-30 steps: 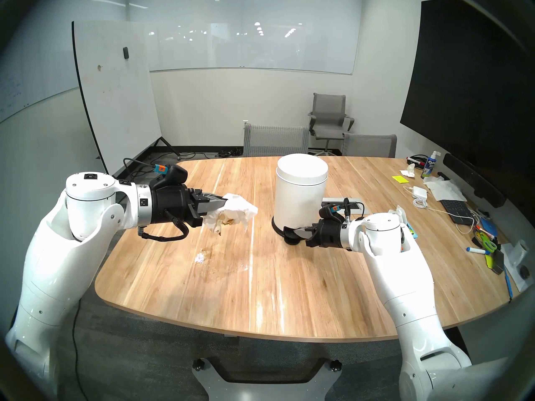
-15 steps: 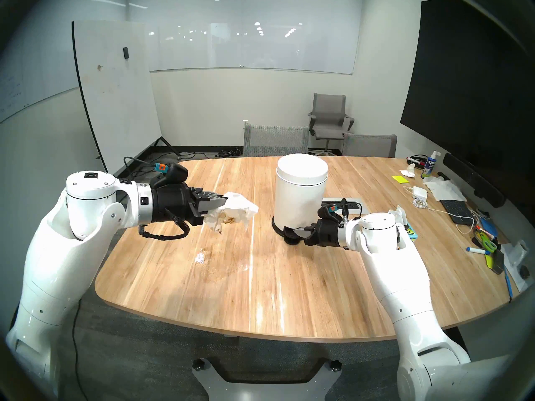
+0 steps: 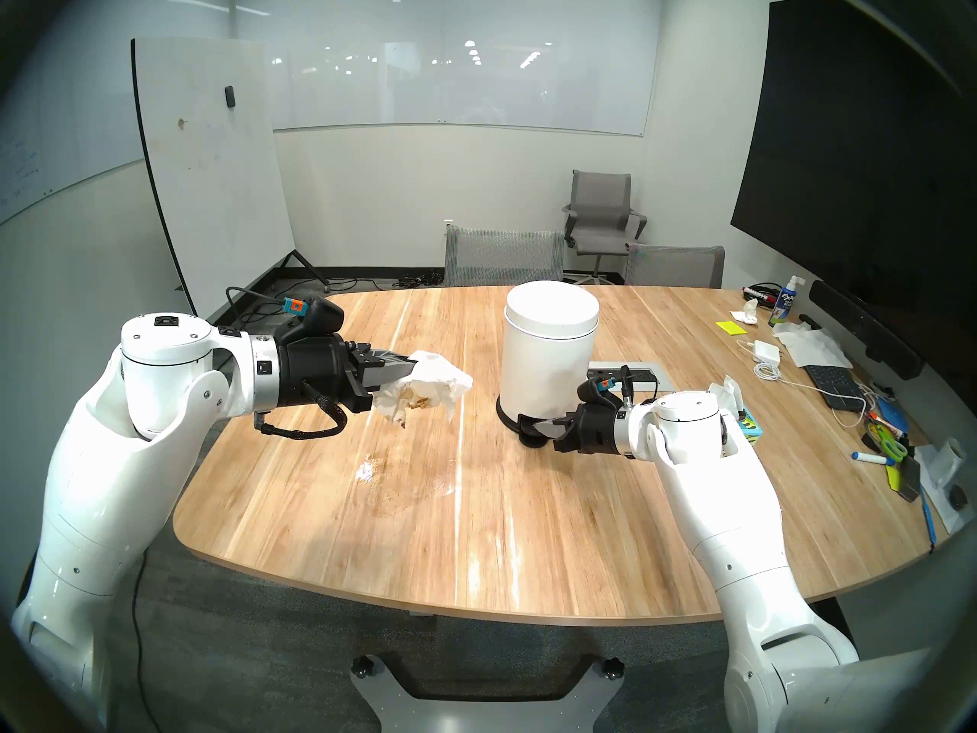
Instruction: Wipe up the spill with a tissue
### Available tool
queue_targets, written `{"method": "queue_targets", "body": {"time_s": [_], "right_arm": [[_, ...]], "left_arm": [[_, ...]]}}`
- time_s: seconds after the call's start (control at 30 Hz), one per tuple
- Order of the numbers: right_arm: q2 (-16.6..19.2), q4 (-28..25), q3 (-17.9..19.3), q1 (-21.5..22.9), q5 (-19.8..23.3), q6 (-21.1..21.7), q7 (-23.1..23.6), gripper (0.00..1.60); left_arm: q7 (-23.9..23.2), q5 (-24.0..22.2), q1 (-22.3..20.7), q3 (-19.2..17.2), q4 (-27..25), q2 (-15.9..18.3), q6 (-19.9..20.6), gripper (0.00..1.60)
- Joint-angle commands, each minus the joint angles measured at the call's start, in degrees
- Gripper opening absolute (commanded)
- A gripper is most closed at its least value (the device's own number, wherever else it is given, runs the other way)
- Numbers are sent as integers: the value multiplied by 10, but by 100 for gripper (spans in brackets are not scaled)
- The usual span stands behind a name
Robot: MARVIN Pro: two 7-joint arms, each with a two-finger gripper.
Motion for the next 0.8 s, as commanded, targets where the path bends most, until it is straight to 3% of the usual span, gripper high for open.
{"method": "queue_targets", "body": {"time_s": [0.0, 0.77], "right_arm": [[1, -3, 3, 5, 0, -3, -2, 0], [-7, 42, 15, 11, 5, -40, -11, 0]], "left_arm": [[-1, -3, 2, -8, -12, 0, -1, 0], [-2, -7, 13, -21, -25, 1, 1, 0]]}}
